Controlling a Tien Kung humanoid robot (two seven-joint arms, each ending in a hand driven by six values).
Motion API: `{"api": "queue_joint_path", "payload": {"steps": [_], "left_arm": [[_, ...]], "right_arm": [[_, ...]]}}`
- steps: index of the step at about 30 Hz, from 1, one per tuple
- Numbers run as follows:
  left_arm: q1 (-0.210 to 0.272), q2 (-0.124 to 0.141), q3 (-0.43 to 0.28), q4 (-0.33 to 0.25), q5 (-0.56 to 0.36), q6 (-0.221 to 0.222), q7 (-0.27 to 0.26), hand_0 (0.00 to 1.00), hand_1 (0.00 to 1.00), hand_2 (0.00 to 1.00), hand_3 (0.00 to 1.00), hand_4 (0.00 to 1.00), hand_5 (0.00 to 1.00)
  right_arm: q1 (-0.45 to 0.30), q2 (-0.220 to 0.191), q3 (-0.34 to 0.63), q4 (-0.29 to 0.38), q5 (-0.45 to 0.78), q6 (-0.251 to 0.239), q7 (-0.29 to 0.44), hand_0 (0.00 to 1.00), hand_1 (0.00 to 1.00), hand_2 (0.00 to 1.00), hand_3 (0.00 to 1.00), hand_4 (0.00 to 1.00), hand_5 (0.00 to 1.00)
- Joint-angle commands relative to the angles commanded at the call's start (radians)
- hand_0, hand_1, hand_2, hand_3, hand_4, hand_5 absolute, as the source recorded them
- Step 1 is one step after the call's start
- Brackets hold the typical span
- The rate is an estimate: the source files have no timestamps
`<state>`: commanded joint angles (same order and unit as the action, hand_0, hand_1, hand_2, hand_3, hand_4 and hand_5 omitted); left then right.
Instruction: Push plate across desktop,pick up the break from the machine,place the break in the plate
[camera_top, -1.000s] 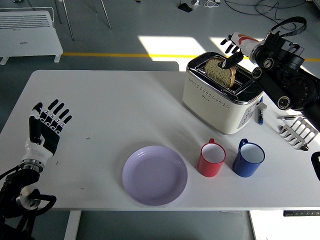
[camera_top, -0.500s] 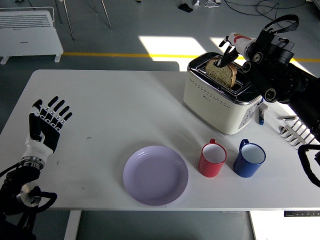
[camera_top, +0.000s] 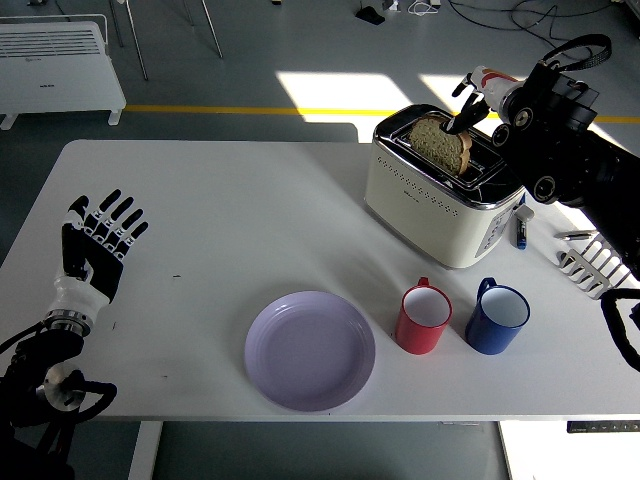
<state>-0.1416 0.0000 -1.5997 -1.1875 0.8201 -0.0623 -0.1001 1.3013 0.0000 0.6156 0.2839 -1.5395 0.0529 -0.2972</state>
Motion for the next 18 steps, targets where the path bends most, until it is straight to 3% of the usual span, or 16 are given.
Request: {"api": "queue_joint_path", "payload": {"steps": [15, 16, 18], "left_arm": [[-0.002, 0.0, -0.002, 0.01, 0.002, 0.002, -0.005, 0.78, 0.791, 0.832, 0.802, 0.581, 0.998], [-0.002, 0.0, -0.001, 0.01, 0.002, 0.002, -0.005, 0.78, 0.791, 0.831, 0.801, 0.581, 0.998], [-0.002, 0.0, 0.0, 0.012, 0.002, 0.002, -0.006, 0.78, 0.791, 0.831, 0.801, 0.581, 0.998]], "right_arm": [[-0.008, 0.0, -0.091, -0.017, 0.114, 0.012, 0.01, 0.673, 0.616, 0.571, 0.696, 0.781, 0.31], [-0.008, 0.0, -0.094, -0.018, 0.119, 0.011, 0.011, 0.617, 0.592, 0.557, 0.673, 0.774, 0.312], [-0.009, 0.0, -0.105, -0.022, 0.133, 0.008, 0.014, 0.617, 0.592, 0.557, 0.673, 0.774, 0.312]]}}
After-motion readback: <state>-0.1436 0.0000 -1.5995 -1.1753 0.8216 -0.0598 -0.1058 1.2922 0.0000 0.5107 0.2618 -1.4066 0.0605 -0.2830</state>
